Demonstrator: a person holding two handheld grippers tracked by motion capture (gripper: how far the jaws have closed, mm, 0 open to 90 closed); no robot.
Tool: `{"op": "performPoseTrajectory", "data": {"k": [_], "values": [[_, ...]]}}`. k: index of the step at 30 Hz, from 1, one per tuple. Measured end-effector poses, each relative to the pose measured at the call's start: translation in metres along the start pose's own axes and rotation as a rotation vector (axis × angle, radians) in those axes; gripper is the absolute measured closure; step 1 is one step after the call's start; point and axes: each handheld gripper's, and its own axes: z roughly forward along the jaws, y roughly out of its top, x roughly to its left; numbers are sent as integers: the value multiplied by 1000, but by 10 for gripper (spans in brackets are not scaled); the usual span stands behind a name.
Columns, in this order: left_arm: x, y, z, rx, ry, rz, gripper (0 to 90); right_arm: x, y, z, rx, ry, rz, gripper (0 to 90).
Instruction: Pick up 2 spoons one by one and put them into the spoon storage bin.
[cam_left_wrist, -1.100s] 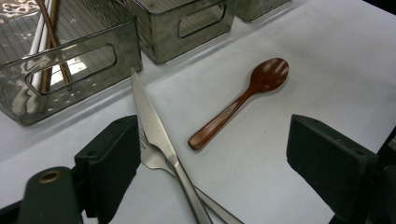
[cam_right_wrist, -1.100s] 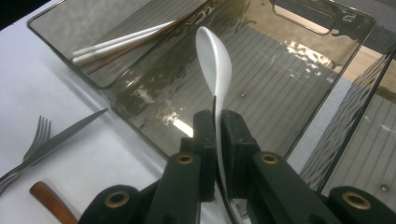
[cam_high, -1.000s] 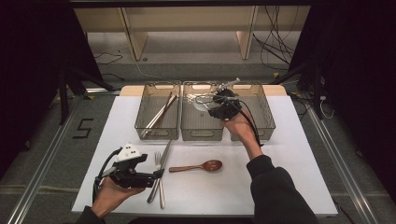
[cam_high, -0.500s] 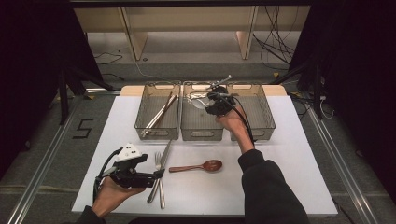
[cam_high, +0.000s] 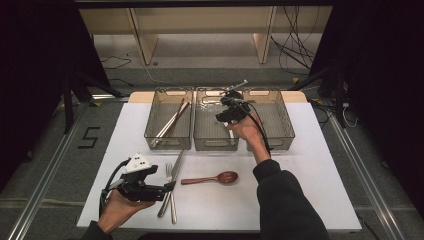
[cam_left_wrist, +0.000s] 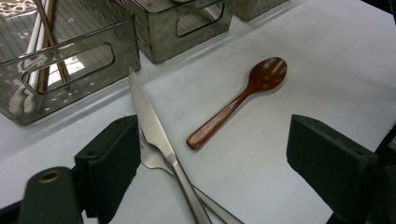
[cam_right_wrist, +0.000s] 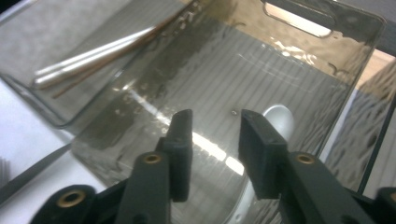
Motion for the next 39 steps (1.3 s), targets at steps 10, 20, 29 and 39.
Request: {"op": "performPoseTrajectory", "data": {"k": [10,20,29,39], "values": [[1,0,1,5,5,2,172,15,-12,-25,2,88,-113,434],[0,-1,3,20,4,5,170,30,-47,-55,-33,149,-158,395],[0,1,8,33,2,14,167,33,-79,-79,-73,167,-156,357],[3,7,17,45,-5,8,166,28,-120,-108,-152,176,-88,339]]}}
